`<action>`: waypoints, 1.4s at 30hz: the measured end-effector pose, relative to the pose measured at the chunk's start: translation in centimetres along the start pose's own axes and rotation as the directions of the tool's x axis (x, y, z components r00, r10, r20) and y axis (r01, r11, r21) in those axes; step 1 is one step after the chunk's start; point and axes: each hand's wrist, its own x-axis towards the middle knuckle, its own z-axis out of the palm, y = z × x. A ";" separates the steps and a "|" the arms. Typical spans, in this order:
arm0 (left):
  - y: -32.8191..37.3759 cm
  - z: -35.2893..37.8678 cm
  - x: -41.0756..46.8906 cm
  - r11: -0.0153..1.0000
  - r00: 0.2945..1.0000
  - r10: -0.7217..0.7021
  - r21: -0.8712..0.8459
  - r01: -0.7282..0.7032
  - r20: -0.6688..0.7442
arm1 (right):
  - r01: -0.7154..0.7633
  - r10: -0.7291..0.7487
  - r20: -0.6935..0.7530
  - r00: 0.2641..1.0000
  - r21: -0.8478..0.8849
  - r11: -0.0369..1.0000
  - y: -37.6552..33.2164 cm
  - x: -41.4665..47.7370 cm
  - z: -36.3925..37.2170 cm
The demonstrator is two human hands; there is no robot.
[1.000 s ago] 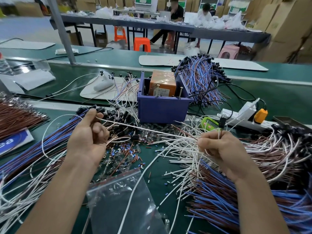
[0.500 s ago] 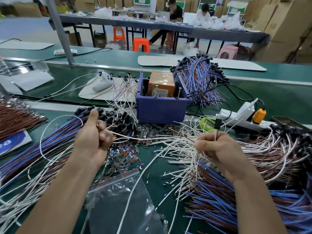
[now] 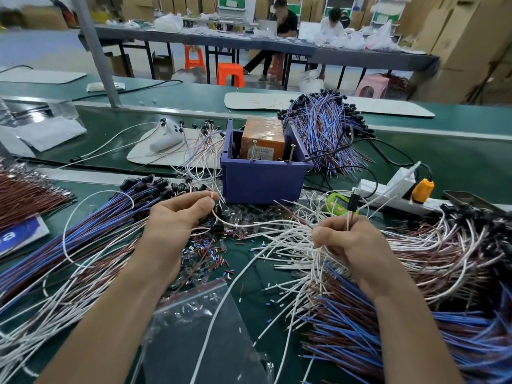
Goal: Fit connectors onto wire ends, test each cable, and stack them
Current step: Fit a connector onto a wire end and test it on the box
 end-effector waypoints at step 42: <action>-1.9 7.3 4.5 0.971 0.958 0.200 0.174 -0.165 -0.206 | 0.152 -0.191 -0.231 0.954 -0.177 0.973 -1.0 5.2 1.3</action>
